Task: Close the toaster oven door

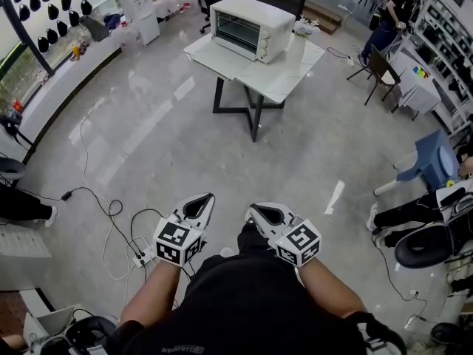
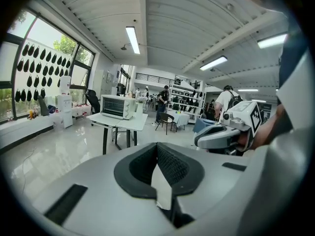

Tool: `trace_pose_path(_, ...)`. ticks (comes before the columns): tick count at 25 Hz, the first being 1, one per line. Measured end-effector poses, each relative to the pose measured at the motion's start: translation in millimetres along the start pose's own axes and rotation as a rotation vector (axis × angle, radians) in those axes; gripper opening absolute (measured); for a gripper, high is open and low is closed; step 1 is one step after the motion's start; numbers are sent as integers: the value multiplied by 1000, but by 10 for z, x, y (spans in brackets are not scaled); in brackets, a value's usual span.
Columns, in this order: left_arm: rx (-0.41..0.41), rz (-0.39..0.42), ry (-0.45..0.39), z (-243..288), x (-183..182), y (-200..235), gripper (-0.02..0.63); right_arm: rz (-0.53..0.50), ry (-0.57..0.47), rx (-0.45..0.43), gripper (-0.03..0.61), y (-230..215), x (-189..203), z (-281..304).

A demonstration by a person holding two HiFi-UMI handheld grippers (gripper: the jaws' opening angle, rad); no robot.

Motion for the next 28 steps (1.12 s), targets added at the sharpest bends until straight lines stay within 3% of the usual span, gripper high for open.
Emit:
trace_pose_path(10,11,-25,51,479,-70,288,2,38,-23,12,2,-592,-212,414)
trace_pose_path(28,-50,36,44,1908,-1189,1248,2,47,-81,-24,2,-2399,-1103,1274)
Point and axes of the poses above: the fingertips, and each gripper's own axes: z forward along the fingers, y to its left, x out of its underside, the point moved 8 cm from there along -z, backward along the fingers
